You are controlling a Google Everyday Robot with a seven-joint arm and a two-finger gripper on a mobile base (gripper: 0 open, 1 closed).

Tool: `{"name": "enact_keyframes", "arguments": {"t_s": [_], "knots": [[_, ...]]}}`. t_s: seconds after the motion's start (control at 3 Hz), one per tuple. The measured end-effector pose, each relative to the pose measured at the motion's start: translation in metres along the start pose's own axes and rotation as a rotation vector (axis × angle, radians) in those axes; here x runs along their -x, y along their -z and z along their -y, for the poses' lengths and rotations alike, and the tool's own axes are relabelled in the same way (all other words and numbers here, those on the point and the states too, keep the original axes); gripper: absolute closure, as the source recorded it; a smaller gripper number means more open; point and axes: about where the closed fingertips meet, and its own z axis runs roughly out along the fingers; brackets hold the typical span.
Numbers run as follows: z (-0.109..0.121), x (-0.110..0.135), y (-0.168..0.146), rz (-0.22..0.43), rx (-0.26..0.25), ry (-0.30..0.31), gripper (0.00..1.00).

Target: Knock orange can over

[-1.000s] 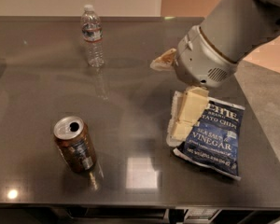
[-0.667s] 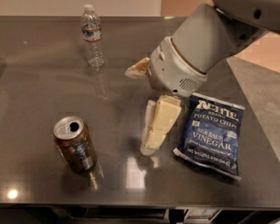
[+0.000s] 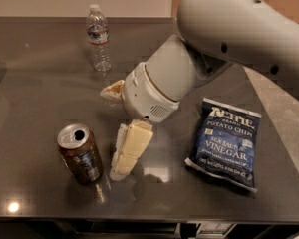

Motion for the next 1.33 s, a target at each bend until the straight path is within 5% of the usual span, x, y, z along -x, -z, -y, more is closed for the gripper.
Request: {"name": "enact_keyframes", "arguments": {"t_s": [0.67,1.33], "knots": [[-0.008,0.021,-0.037,0.097,0.035,-0.006,0.00],[-0.010,0.033,-0.048,0.141,0.069,-0.024,0.41]]}}
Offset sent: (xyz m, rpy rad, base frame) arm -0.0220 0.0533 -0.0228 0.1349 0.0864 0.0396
